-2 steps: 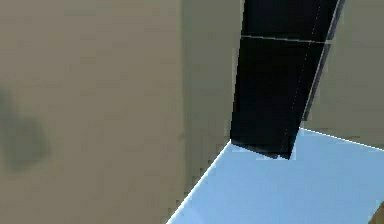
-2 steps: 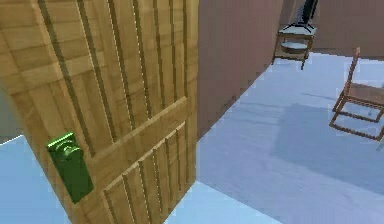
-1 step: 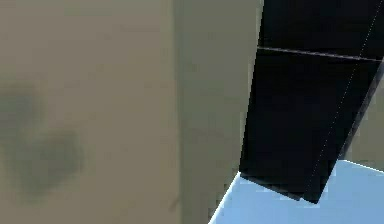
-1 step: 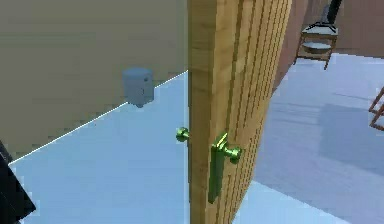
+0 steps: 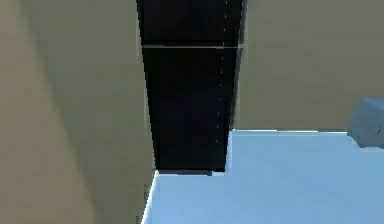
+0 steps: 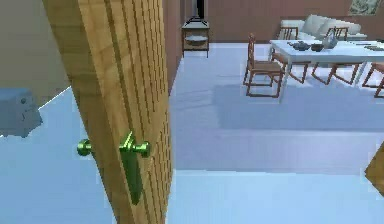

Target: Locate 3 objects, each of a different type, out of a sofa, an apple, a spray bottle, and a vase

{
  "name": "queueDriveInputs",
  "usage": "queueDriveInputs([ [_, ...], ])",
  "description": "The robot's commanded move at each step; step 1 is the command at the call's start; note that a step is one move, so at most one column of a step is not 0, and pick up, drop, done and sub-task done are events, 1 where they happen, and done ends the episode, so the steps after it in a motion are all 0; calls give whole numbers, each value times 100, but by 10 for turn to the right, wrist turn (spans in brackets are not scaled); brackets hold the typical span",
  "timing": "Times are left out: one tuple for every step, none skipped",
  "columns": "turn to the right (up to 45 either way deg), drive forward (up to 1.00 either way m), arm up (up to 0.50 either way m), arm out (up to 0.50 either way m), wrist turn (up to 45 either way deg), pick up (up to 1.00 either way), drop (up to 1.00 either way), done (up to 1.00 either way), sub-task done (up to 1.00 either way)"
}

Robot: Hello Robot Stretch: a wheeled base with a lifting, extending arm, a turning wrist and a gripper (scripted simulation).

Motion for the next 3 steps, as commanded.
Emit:
queueDriveInputs([
  [0, 55, 0, 0, 0, 0, 0, 0, 0],
  [450, 0, 0, 0, 0, 0, 0, 0, 0],
  [210, 0, 0, 0, 0, 0, 0, 0, 0],
])
